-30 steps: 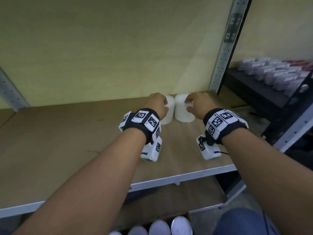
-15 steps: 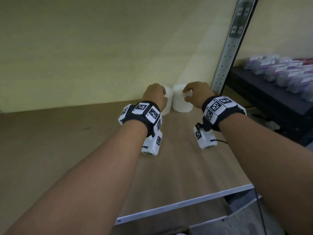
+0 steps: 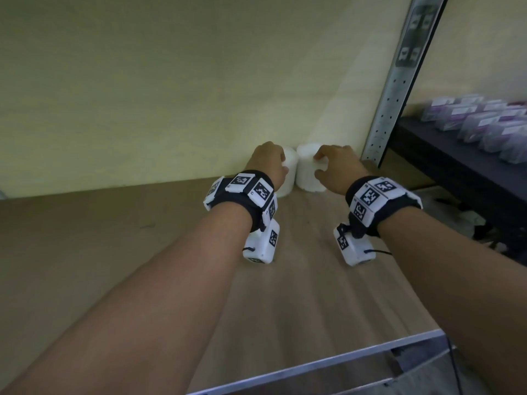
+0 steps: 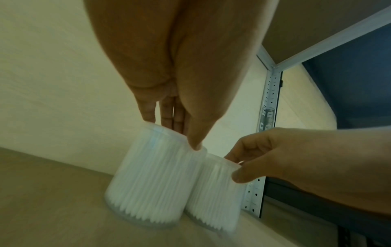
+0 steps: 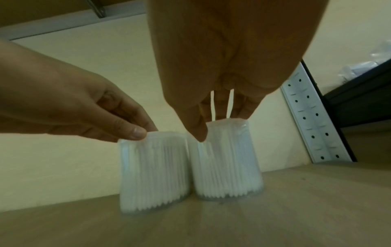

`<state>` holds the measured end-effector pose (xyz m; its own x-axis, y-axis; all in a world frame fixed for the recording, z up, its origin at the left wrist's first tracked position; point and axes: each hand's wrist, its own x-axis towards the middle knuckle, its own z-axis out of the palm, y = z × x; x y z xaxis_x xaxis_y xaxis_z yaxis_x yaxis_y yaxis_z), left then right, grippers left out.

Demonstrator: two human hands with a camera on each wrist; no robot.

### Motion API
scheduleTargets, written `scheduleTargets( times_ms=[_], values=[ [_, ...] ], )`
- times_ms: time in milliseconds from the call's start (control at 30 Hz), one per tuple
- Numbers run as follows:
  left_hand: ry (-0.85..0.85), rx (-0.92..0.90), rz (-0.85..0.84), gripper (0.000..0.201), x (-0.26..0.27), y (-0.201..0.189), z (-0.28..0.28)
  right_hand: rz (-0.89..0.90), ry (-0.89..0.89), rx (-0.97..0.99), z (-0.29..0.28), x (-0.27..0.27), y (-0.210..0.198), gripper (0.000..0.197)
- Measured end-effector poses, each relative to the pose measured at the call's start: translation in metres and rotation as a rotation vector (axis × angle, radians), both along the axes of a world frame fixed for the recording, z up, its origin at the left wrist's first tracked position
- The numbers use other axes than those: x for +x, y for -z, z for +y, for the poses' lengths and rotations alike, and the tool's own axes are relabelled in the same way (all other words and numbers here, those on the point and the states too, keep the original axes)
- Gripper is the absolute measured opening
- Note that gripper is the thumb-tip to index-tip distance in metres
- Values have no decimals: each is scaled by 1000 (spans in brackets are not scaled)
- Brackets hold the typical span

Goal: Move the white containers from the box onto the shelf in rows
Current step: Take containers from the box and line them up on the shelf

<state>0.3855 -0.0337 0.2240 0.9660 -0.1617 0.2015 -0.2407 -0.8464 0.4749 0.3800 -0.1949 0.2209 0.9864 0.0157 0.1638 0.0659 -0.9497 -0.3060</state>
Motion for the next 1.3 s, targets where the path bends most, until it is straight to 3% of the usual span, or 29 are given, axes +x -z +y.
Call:
scheduleTargets(
  times_ms=[100, 200, 267, 400, 700, 1033, 1300],
  values=[
    [33, 13, 18, 36, -6, -5, 6, 68, 0, -14, 3, -5, -3, 53],
    [26, -12, -6, 39, -18, -11, 17, 6, -6, 5, 5, -15, -10, 62],
    [26, -14, 0, 41, -30, -19, 27, -51, 13, 53, 6, -26, -14, 60],
    [18, 18, 17, 45, -71, -33, 46, 27, 6, 105, 17, -63, -18, 56],
    [-30, 56, 61, 51, -211, -46, 90, 53, -162, 177, 72, -185, -33, 51],
    [-157, 13, 159, 45, -345, -1, 147, 149, -316, 168, 135, -301, -3, 45],
    [-181, -10, 288, 47, -393, 67, 173, 264, -380, 155, 165, -346, 57, 38]
  ],
)
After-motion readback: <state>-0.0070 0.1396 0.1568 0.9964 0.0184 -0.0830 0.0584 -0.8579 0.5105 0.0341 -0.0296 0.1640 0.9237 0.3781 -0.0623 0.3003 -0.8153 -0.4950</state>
